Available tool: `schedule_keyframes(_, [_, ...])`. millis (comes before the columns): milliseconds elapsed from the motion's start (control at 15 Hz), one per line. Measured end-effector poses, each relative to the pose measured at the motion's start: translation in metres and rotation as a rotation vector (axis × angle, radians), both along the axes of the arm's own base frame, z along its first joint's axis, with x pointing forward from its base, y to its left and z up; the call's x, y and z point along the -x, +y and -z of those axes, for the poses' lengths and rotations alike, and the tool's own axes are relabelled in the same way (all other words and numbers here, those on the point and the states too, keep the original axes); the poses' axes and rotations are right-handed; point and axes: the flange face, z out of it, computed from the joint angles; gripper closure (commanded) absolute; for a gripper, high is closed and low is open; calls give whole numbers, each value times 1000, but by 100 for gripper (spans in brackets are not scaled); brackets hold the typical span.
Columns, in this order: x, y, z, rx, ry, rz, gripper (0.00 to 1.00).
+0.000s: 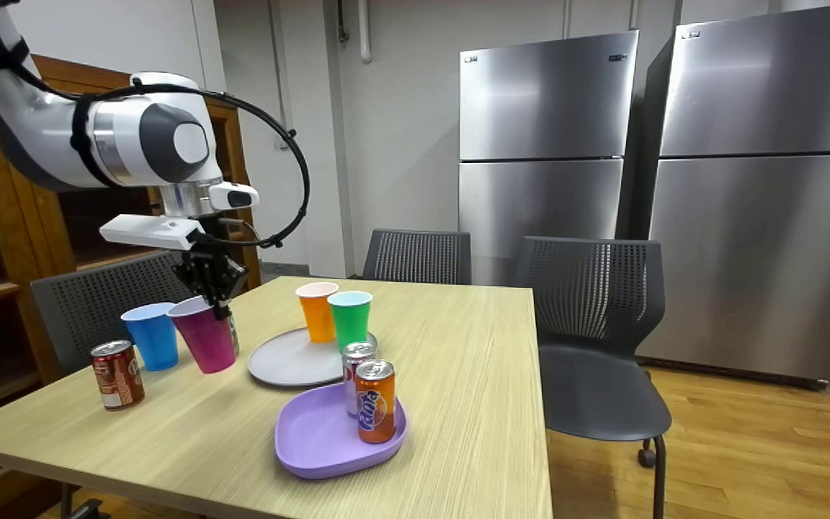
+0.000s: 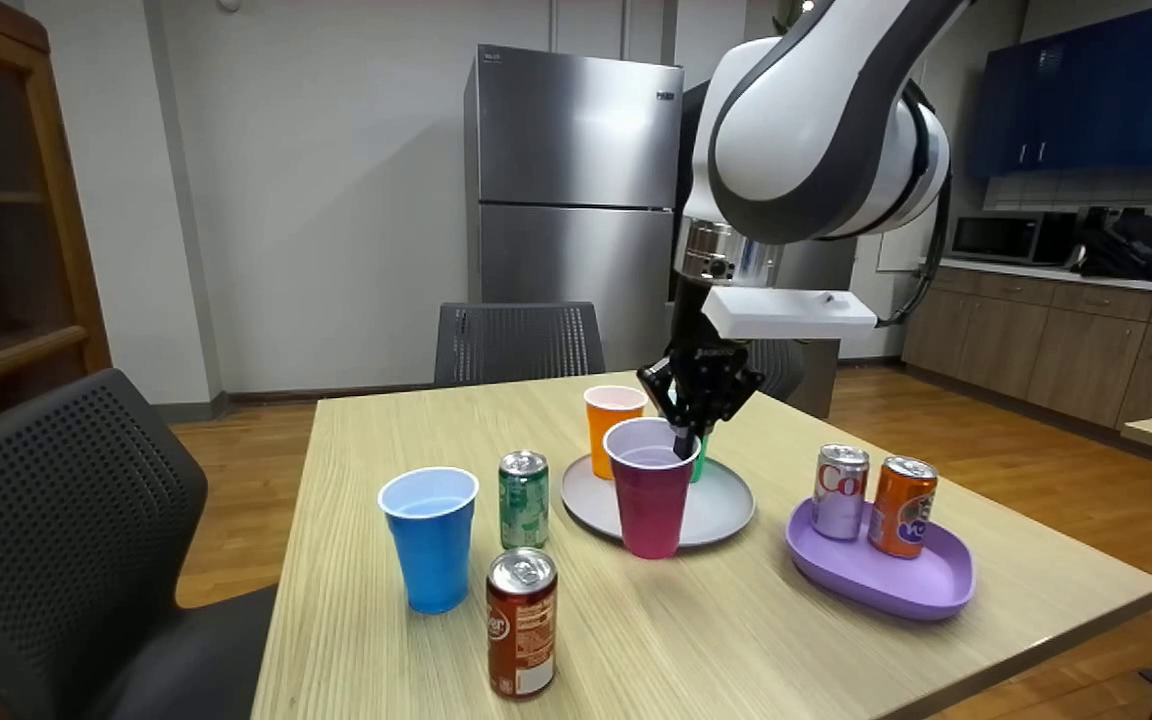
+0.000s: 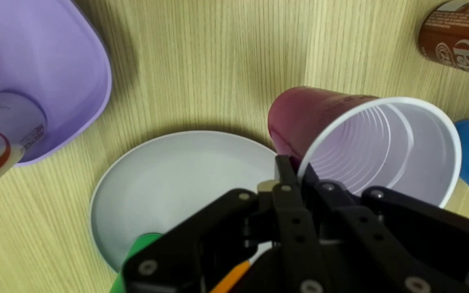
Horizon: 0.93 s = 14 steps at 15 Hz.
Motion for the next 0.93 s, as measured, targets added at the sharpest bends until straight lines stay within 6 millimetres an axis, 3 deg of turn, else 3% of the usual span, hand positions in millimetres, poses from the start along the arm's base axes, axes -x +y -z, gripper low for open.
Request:
schedule_keyframes(533, [-9,-12,-11,-34,-17,168,99])
schedule_keyframes(933, [-27,-20,-14,-54,-32,291,99])
